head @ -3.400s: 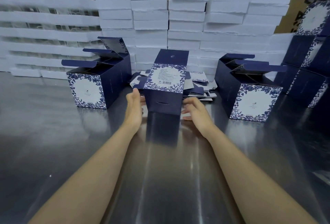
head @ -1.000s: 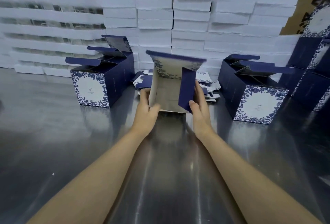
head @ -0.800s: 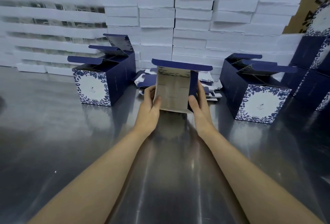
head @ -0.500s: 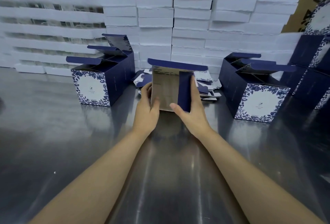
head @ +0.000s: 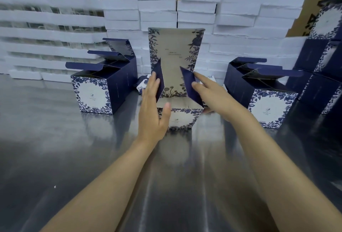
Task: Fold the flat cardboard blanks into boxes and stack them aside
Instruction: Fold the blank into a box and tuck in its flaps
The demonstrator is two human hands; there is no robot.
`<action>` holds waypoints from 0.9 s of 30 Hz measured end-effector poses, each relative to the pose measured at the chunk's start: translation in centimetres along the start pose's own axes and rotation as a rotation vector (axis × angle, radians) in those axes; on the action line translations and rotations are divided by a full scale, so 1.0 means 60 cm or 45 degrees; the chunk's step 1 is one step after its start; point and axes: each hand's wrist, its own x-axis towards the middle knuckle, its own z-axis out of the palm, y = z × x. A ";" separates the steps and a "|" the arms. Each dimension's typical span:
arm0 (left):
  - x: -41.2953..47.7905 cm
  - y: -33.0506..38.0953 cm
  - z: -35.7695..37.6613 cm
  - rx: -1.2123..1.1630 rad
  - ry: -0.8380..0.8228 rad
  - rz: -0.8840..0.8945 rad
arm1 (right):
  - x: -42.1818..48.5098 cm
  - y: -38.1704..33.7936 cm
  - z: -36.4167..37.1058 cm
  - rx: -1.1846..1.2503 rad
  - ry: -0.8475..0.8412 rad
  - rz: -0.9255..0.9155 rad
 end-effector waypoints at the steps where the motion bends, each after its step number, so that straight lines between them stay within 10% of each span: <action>1: 0.001 0.001 0.002 -0.048 -0.009 -0.023 | -0.001 0.000 0.000 -0.026 -0.019 0.024; 14: 0.023 0.007 -0.008 0.224 0.150 0.076 | -0.001 0.001 -0.001 0.218 0.111 0.157; 19: 0.117 0.030 -0.031 -0.214 0.016 -0.608 | 0.001 -0.010 -0.027 0.034 0.053 0.155; 27: 0.143 0.012 -0.050 0.061 -0.636 -1.193 | 0.016 -0.017 -0.019 -0.415 -0.031 0.185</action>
